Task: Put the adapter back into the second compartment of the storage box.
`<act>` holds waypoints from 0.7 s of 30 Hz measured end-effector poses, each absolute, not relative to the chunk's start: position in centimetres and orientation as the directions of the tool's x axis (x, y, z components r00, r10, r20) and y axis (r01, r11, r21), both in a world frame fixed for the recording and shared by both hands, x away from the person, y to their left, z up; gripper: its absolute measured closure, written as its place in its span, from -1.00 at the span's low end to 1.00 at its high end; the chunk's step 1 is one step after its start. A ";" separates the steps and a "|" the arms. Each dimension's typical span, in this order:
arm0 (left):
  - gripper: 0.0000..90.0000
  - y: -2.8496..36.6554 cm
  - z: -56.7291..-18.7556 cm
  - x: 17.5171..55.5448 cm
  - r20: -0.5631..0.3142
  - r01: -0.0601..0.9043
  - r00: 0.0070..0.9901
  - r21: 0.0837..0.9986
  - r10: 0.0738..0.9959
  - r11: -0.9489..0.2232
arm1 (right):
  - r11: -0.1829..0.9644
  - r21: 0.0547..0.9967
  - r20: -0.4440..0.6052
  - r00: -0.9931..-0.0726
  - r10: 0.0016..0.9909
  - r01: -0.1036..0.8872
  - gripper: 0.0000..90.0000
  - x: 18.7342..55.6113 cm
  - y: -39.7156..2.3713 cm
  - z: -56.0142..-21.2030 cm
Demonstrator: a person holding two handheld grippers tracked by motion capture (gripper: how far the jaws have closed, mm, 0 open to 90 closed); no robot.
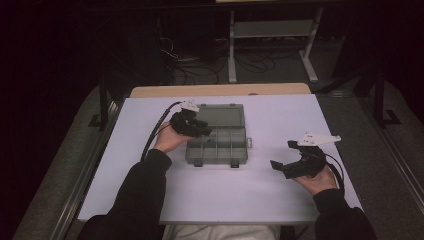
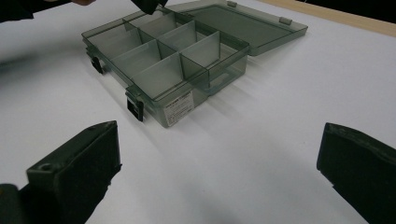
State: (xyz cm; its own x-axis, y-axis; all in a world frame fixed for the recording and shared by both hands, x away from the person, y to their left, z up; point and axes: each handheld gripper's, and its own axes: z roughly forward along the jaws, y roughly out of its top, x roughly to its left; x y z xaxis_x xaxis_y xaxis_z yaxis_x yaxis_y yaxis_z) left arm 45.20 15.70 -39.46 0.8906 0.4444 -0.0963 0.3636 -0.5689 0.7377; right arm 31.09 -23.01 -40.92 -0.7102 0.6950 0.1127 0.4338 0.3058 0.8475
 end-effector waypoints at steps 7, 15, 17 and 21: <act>-0.01 16.1 -38.6 44.5 -0.086 0.340 0.896 0.764 0.436 -0.548 | 0.308 0.846 0.112 -0.711 0.694 0.434 -1.00 31.1 -22.9 -40.9; -0.36 16.6 -38.0 43.7 -0.059 0.327 0.888 0.780 0.457 -0.534 | 0.309 0.846 0.112 -0.710 0.695 0.435 -1.00 31.1 -22.9 -40.9; -0.40 16.8 -37.8 43.5 -0.065 0.329 0.887 0.784 0.457 -0.526 | 0.309 0.845 0.113 -0.710 0.695 0.437 -1.00 31.1 -22.9 -40.9; -0.59 17.0 -37.5 43.1 -0.069 0.325 0.890 0.789 0.451 -0.521 | 0.310 0.844 0.113 -0.710 0.695 0.438 -1.00 31.1 -22.9 -41.0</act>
